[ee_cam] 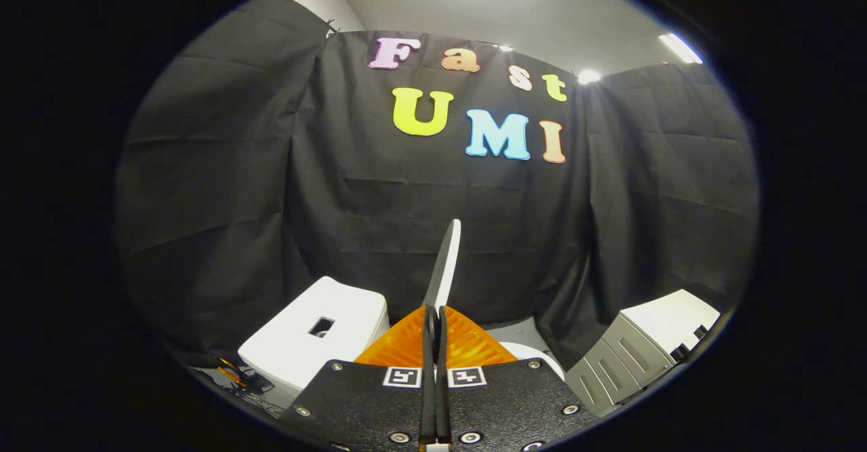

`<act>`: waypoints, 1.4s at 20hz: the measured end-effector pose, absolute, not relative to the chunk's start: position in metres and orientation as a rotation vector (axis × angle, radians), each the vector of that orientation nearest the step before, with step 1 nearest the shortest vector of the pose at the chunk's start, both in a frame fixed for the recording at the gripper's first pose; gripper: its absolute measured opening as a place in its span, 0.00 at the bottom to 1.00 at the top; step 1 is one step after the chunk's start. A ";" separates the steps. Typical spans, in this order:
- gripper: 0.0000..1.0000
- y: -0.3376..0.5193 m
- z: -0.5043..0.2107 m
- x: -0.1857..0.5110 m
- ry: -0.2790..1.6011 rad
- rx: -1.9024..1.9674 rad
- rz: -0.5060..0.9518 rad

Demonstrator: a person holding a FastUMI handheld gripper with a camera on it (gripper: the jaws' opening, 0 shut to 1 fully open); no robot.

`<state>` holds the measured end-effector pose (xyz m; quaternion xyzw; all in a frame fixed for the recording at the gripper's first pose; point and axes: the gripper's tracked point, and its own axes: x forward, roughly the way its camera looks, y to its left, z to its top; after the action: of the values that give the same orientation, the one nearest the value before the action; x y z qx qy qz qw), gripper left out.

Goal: Open the toilet lid.

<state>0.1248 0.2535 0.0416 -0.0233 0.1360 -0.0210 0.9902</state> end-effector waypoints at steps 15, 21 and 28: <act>0.00 0.342 0.046 0.133 0.209 -0.001 0.136; 0.00 0.380 0.041 0.135 0.174 0.047 0.231; 0.00 0.418 0.038 0.143 0.168 0.078 0.314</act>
<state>0.1426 0.4175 0.0375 0.0386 0.0835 0.1564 0.9834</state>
